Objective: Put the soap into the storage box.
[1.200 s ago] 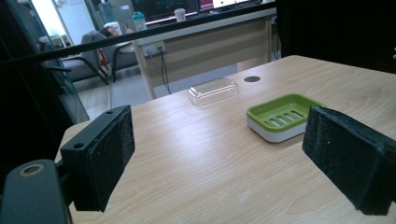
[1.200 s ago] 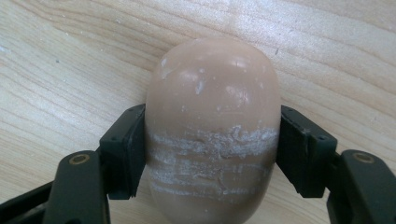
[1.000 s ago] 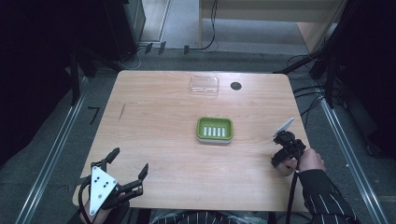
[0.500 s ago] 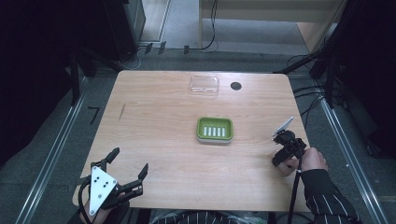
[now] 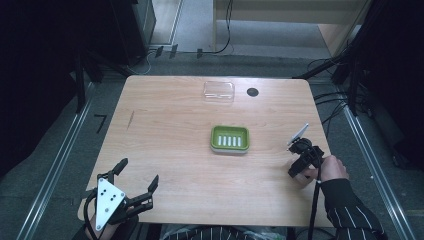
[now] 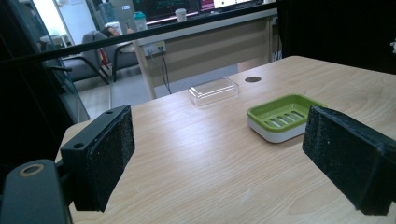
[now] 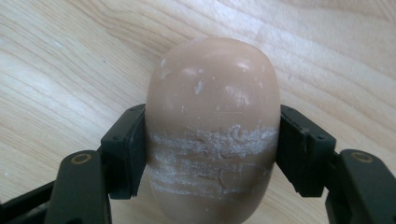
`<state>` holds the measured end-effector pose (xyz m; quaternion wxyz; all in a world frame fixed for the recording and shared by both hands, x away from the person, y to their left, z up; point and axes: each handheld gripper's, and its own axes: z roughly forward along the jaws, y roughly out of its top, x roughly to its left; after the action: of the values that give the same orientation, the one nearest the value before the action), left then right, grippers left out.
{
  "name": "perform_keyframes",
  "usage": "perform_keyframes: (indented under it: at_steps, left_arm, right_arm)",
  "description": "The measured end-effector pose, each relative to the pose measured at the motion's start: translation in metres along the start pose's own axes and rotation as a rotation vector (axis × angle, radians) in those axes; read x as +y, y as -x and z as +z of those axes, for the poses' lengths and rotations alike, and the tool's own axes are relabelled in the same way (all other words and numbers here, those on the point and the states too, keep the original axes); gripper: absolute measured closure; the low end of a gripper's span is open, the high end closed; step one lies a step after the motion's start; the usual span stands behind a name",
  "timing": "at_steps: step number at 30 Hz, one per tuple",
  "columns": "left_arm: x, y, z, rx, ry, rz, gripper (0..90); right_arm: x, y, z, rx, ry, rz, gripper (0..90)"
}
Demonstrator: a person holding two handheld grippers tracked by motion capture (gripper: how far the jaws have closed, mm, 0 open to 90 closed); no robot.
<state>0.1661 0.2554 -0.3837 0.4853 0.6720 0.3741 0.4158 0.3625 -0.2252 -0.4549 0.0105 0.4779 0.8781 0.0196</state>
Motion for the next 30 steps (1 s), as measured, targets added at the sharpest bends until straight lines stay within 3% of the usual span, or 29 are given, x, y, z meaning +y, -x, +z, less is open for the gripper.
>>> perform_keyframes:
  at_steps: [30]
  left_arm:
    - [-0.001, -0.001, -0.003, 0.008, 0.0, -0.001, 9.6]
  right_arm:
    - [0.033, -0.027, -0.011, -0.026, 0.019, -0.197, 34.0]
